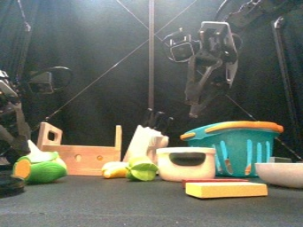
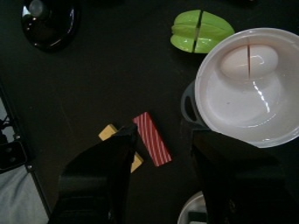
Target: Place egg near salmon and rice near rice
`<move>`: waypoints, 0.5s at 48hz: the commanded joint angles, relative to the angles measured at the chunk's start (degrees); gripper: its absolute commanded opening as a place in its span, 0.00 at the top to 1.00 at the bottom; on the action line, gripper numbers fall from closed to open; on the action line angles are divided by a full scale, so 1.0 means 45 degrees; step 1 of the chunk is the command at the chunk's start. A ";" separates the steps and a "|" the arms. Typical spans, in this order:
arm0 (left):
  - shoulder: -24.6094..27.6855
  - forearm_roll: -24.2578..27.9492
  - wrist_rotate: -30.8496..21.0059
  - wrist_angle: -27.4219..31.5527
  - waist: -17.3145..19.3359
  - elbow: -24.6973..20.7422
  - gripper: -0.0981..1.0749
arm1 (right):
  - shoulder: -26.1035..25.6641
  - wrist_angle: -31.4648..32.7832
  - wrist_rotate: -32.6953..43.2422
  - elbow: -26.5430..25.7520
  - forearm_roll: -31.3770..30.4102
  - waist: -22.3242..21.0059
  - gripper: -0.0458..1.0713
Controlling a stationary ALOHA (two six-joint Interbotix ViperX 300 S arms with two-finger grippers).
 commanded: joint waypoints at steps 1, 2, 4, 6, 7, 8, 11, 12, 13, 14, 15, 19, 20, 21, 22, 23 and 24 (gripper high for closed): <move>0.0137 -0.0020 -0.0039 -0.0039 0.0000 -0.0156 0.22 | -0.0176 -0.0020 0.0020 -0.0234 0.0039 -0.0020 0.23; 0.0156 -0.0020 -0.0039 -0.0039 0.0000 -0.0176 0.22 | -0.0195 -0.0020 0.0020 -0.0234 0.0039 -0.0020 0.23; 0.0176 -0.0039 -0.0039 -0.0020 0.0000 -0.0176 0.22 | -0.0176 -0.0020 0.0039 -0.0234 0.0039 -0.0020 0.23; 0.0215 -0.0039 -0.0039 -0.0020 0.0000 -0.0195 0.22 | -0.0176 0.0000 0.0020 -0.0234 0.0039 -0.0020 0.23; 0.0215 -0.0020 -0.0039 -0.0020 0.0000 -0.0195 0.22 | -0.0176 0.0020 0.0020 -0.0234 0.0039 -0.0020 0.23; 0.0215 -0.0020 -0.0039 -0.0020 0.0000 -0.0195 0.22 | -0.0176 0.0020 0.0039 -0.0234 0.0039 -0.0020 0.23; 0.0254 -0.0020 -0.0039 0.0000 0.0000 -0.0215 0.21 | -0.0137 0.0020 0.0039 -0.0254 0.0039 -0.0039 0.24; 0.0273 -0.0039 -0.0039 0.0020 0.0000 -0.0234 0.21 | -0.0117 0.0020 0.0039 -0.0254 0.0059 -0.0020 0.23; 0.0312 -0.0020 -0.0039 0.0039 0.0000 -0.0234 0.21 | -0.0117 0.0020 0.0020 -0.0254 0.0059 -0.0020 0.23; 0.0352 -0.0020 -0.0059 0.0078 0.0000 -0.0254 0.21 | -0.0098 0.0020 0.0039 -0.0234 0.0059 -0.0020 0.24; 0.0391 -0.0039 -0.0059 0.0117 0.0000 -0.0273 0.21 | -0.0078 0.0000 0.0039 -0.0254 0.0059 -0.0020 0.23; 0.0625 -0.0078 -0.0039 0.0254 0.0000 -0.0410 0.21 | -0.0039 0.0020 0.0039 -0.0254 0.0059 -0.0020 0.24; 0.0684 -0.0078 -0.0039 0.0293 0.0000 -0.0469 0.21 | -0.0039 0.0020 0.0020 -0.0254 0.0059 -0.0020 0.23; 0.0762 -0.0078 -0.0039 0.0352 0.0000 -0.0547 0.21 | -0.0020 0.0020 0.0039 -0.0254 0.0059 -0.0020 0.23; 0.0820 -0.0078 -0.0039 0.0391 0.0000 -0.0586 0.21 | -0.0020 0.0020 0.0039 -0.0254 0.0059 -0.0020 0.24; 0.0898 -0.0059 -0.0039 0.0430 0.0000 -0.0664 0.21 | -0.0020 0.0020 0.0039 -0.0254 0.0078 -0.0020 0.23; 0.0977 -0.0059 -0.0039 0.0469 0.0000 -0.0703 0.21 | 0.0000 0.0020 0.0020 -0.0254 0.0059 -0.0020 0.24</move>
